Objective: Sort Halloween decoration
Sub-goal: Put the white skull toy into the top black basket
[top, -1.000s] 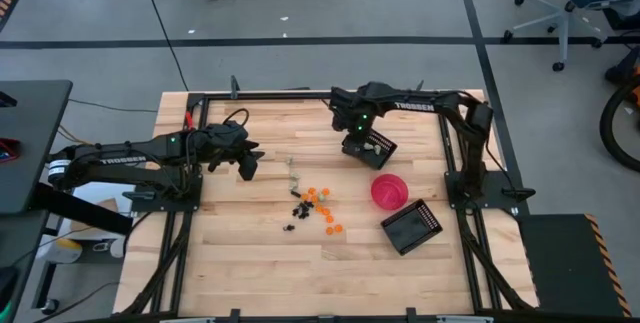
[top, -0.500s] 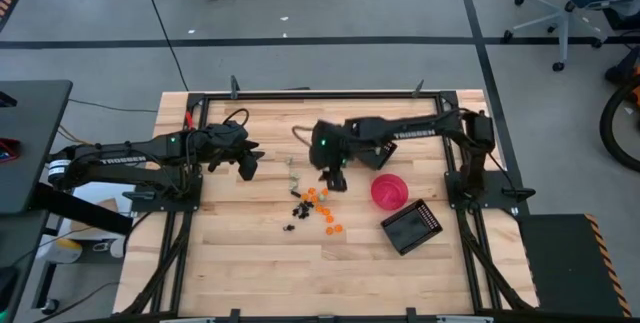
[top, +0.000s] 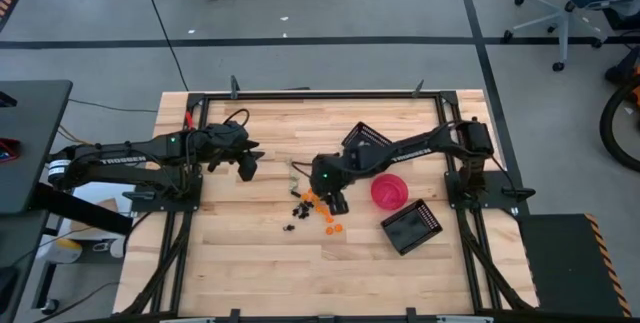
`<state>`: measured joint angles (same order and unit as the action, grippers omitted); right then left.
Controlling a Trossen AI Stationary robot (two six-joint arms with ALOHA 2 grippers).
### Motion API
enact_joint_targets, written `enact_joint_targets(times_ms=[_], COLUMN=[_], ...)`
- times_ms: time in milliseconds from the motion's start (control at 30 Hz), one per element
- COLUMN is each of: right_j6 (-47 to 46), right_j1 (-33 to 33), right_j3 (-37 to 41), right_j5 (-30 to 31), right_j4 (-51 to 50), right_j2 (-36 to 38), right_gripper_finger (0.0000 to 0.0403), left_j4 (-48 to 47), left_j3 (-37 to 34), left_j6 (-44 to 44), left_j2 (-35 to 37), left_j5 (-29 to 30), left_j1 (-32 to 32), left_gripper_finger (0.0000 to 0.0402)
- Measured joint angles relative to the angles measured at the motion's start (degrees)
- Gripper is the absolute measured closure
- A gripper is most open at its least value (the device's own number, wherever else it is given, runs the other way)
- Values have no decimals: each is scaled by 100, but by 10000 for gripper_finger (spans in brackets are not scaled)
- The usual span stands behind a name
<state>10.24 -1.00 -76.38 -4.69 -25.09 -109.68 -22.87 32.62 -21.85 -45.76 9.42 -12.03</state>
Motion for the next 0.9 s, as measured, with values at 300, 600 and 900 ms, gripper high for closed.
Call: enact_joint_targets(times_ms=[300, 600, 900], right_j6=[8, 332, 315], right_j1=[-70, -37, -4], right_j3=[-4, 112, 405], right_j5=[386, 448, 321], right_j4=[427, 543, 779], right_j2=[-479, -561, -561], right_gripper_finger=[190, 191, 197], left_j4=[91, 26, 24], left_j3=[-2, -2, -2], left_j6=[-83, -153, -153], left_j2=[1, 0, 0], left_j5=[1, -1, -1], left_j1=[2, 26, 26], left_gripper_finger=[239, 239, 239])
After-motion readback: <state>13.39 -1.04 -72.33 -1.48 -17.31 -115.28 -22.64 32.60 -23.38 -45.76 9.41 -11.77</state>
